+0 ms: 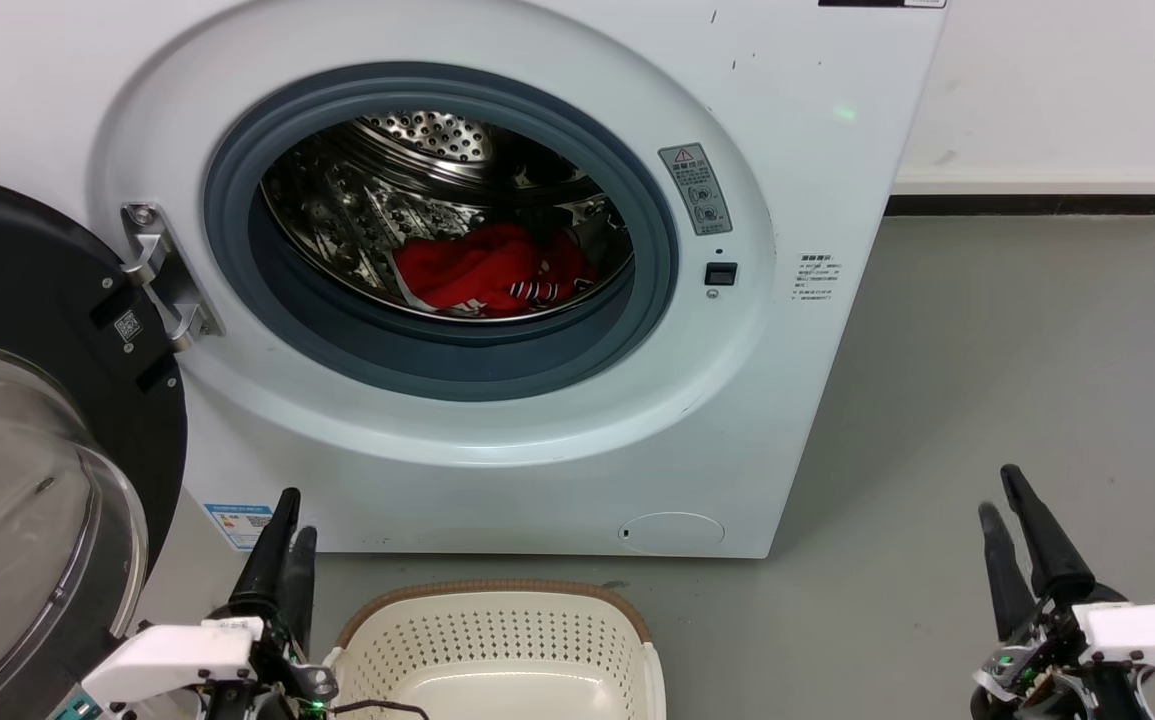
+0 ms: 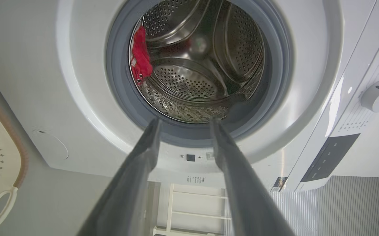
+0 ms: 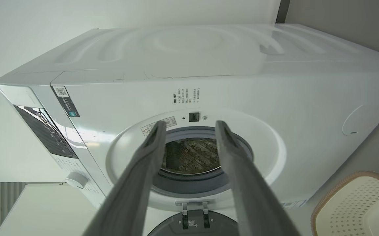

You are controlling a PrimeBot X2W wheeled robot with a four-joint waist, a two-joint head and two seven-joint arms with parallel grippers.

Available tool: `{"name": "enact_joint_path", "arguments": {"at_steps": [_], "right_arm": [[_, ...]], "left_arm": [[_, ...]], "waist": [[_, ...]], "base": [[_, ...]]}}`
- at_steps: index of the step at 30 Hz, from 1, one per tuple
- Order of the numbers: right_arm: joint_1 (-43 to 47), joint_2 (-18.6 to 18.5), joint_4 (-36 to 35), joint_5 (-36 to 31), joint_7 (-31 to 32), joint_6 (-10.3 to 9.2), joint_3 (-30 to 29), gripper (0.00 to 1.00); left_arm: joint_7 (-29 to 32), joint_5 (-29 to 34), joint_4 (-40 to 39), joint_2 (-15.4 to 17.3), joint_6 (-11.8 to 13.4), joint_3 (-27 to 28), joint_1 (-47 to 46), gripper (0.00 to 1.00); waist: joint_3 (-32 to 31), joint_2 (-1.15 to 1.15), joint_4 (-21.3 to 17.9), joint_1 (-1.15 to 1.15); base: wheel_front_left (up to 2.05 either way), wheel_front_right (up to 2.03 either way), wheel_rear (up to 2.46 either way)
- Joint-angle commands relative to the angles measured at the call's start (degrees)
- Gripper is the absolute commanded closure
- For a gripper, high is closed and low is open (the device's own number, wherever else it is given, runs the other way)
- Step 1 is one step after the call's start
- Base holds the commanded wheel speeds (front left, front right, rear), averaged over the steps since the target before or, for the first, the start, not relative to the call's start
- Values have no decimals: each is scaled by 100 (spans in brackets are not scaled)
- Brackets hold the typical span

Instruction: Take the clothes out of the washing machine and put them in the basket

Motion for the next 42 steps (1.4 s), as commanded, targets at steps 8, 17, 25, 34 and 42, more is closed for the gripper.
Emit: {"name": "enact_joint_path", "arguments": {"at_steps": [8,17,25,34,42], "right_arm": [[-16,-8,-269,-228,-275,0,159,0],[46,-8,-428,-939,-488,0,181,0],[87,-8,-607,-2203,-681,0,240,0],[128,-8,-729,-3505,-879,0,302,0],[155,-9,-727,-4553,-1041,0,349,0]], "left_arm": [[-275,231,-122,18,-1,-268,-195,0],[-488,1038,-251,31,-1,-400,-272,0],[-681,2052,-367,22,-2,-487,-315,0],[-882,3079,-381,17,-2,-630,-406,0],[-1042,3957,-281,17,-3,-692,-486,0]], "waist": [[2,0,-26,0],[-8,0,-39,0],[-20,0,-36,0],[-21,0,-18,0],[-28,0,0,0]], "base": [[0,0,0],[0,0,0],[0,0,0],[0,0,0],[0,0,0]]}}
